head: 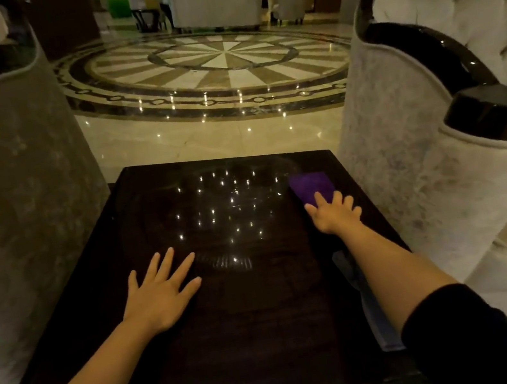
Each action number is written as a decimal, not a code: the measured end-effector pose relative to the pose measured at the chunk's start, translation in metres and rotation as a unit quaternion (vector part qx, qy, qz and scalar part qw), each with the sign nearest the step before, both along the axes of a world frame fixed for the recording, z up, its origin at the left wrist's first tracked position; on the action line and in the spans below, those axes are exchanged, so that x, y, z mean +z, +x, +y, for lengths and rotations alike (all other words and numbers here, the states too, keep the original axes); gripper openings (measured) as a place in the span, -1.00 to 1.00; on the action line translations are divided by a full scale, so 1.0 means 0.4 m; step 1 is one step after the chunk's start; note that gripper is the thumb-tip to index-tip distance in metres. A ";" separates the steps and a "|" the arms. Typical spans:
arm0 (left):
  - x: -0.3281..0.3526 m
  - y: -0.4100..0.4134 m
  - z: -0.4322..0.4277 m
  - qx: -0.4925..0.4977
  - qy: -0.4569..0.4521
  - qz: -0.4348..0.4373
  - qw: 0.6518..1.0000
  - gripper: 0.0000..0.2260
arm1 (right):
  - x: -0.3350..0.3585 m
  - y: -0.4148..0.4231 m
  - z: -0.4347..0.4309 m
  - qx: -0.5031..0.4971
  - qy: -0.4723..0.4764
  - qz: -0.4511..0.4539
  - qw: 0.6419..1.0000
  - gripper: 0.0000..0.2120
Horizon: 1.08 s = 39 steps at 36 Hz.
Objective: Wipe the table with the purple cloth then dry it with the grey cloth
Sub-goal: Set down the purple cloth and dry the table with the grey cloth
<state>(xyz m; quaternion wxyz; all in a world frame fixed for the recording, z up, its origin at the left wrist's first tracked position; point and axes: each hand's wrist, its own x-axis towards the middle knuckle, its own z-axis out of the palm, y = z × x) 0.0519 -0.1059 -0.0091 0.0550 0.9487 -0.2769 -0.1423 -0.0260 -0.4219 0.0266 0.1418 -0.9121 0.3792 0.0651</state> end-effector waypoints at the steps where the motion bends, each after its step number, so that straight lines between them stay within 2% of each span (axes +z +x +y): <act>1: 0.000 0.000 0.000 0.000 0.002 0.001 1.000 -0.49 | 0.002 -0.002 -0.002 0.001 0.007 0.006 1.000 -0.46; 4: 0.002 0.000 0.000 0.001 0.000 0.002 1.000 -0.49 | 0.019 -0.015 -0.009 0.005 0.049 0.023 0.999 -0.43; 7: 0.003 -0.001 -0.001 0.002 -0.003 -0.001 1.000 -0.49 | 0.037 -0.040 -0.010 0.008 0.080 0.003 0.997 -0.45; 18: 0.015 -0.001 0.001 0.001 -0.003 0.010 1.000 -0.49 | 0.046 -0.245 0.032 0.030 0.037 -0.092 0.995 -0.42; 25: 0.035 -0.016 0.013 0.002 -0.028 0.009 1.000 -0.51 | -0.010 -0.355 0.103 0.027 0.031 -0.063 0.997 -0.39; 39: 0.021 -0.105 0.215 0.021 -0.022 -0.024 0.999 -0.51 | -0.040 -0.290 0.132 0.018 -0.001 -0.082 0.997 -0.47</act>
